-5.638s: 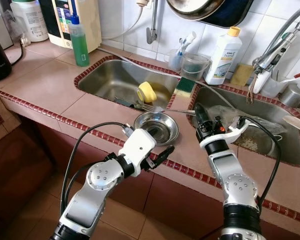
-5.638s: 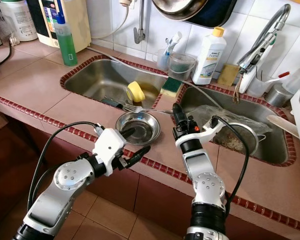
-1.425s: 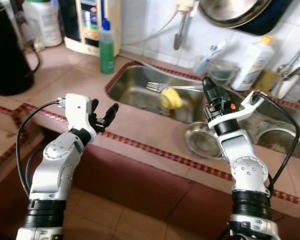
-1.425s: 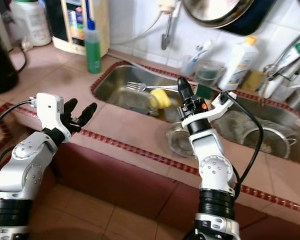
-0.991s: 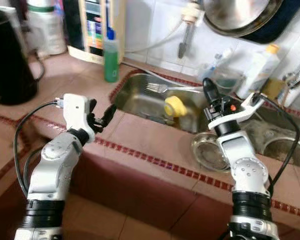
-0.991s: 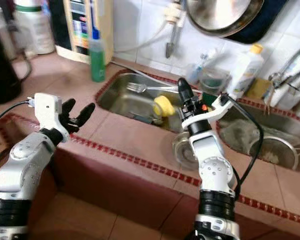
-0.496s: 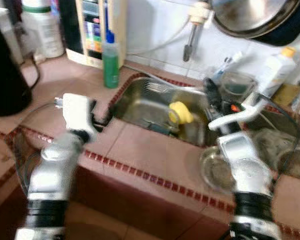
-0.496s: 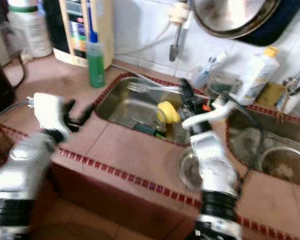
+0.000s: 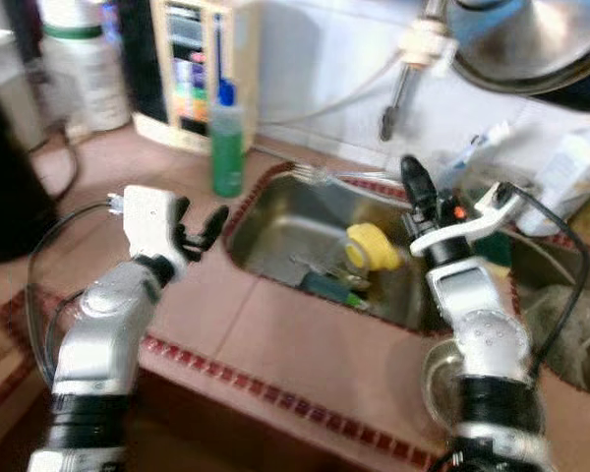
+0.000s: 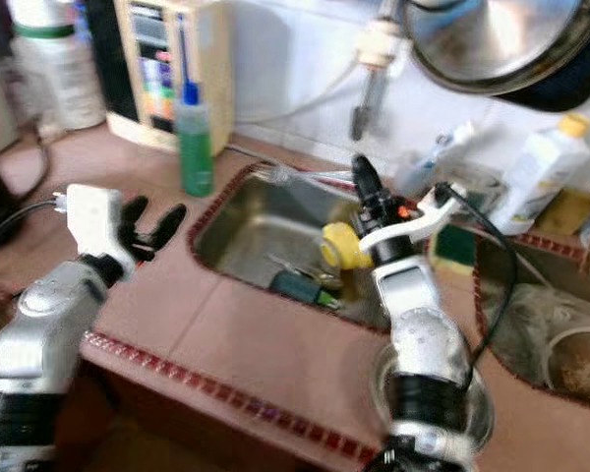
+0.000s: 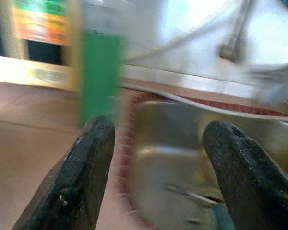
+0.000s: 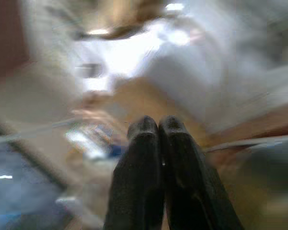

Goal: Kitchen organization

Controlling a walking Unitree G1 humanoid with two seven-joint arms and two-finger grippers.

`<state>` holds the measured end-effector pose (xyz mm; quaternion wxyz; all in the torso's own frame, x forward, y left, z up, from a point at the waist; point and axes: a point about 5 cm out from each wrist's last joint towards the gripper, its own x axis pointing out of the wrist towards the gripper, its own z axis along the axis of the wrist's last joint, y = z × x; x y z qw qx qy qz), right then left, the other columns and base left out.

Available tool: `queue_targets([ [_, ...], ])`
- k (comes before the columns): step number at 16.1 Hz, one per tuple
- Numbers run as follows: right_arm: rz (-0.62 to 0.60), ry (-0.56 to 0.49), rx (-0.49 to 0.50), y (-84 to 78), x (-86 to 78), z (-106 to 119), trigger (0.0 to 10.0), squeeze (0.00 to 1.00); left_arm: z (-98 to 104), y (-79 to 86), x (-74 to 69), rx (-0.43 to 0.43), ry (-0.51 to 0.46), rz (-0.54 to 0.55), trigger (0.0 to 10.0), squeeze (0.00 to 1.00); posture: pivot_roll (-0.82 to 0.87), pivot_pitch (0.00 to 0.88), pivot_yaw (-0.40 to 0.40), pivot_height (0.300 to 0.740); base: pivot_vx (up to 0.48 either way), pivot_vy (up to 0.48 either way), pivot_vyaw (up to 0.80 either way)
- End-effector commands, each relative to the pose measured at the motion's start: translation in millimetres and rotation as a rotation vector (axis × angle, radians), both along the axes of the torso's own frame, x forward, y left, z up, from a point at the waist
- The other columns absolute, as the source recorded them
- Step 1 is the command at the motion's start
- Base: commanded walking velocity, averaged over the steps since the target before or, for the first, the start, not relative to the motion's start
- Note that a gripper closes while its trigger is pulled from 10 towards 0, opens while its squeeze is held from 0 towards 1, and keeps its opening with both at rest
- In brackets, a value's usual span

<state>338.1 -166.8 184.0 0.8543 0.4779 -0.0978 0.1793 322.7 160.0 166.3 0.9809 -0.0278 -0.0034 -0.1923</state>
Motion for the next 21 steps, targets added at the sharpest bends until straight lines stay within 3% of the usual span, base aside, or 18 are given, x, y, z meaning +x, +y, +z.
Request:
queue_targets([
  [1,-0.026,0.044,-0.082,1.7,5.8,-0.1,10.0,0.0,8.3,2.4,0.0,0.018,-0.037,0.007,10.0,0.0,0.04,0.0,-0.106,0.74,0.0,0.0,0.0],
  [2,-0.095,0.217,-0.346,-2.5,16.0,-22.4,10.0,0.0,11.6,2.2,-0.2,0.02,-0.059,0.016,10.0,0.0,0.04,0.0,-0.104,0.74,0.0,0.0,0.0],
  [4,-0.16,0.33,-0.46,-20.6,21.3,-36.2,10.0,0.0,13.6,0.6,-0.6,0.058,-0.071,0.013,10.0,0.0,0.04,0.0,-0.102,0.74,0.0,0.0,0.0],
  [8,-0.185,0.391,-0.609,-39.7,27.4,-44.4,10.0,0.0,12.6,-8.4,-5.5,0.122,-0.07,-0.04,10.0,0.0,0.04,0.0,-0.096,0.74,0.0,0.0,0.0],
  [14,-0.181,0.396,-0.673,-44.0,31.0,-49.5,10.0,0.0,8.6,-27.8,-17.2,0.163,-0.058,-0.15,10.0,0.0,0.03,0.0,-0.084,0.74,0.0,0.0,0.0],
  [21,-0.119,0.428,-0.657,-28.7,26.0,-69.8,10.0,0.0,-0.6,-49.9,-29.4,0.157,-0.009,-0.264,10.0,0.0,0.05,0.0,-0.08,0.74,0.0,0.0,0.0],
])
